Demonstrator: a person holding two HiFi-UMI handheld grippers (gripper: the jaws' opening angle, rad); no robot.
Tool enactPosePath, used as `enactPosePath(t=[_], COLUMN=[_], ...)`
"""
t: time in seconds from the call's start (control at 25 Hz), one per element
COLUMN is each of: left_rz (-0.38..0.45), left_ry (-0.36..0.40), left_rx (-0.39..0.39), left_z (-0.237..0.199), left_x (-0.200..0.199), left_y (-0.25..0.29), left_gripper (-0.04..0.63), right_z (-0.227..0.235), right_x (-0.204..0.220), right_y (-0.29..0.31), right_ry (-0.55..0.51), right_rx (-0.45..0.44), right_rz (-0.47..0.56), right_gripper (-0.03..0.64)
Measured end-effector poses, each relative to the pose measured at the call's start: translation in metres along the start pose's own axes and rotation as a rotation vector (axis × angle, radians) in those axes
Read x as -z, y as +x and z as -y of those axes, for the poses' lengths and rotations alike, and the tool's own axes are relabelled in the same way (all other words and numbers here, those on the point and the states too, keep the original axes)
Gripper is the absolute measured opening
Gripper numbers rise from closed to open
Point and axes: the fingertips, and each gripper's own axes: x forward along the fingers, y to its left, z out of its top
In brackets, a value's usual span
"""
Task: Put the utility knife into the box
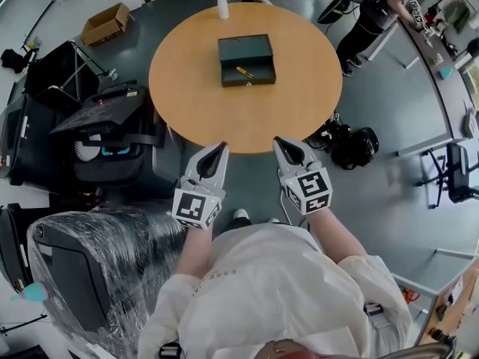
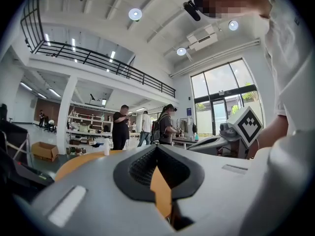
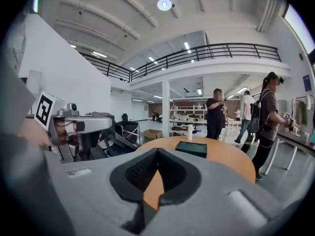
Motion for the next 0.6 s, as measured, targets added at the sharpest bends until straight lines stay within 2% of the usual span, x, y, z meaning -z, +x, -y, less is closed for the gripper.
enactPosePath(t=[0.6], left_rz=[-0.002], left_ry=[-0.023], left_rx=[-0.005], left_z=[-0.01], left_x=[0.005], left_y=[-0.001], left_gripper=[0.009], right_z=[-0.008], right_x=[0.0], right_y=[0.01], right_ry=[0.009], right_rx=[-0.031], right_rz=[-0.004], right_gripper=[-0.008])
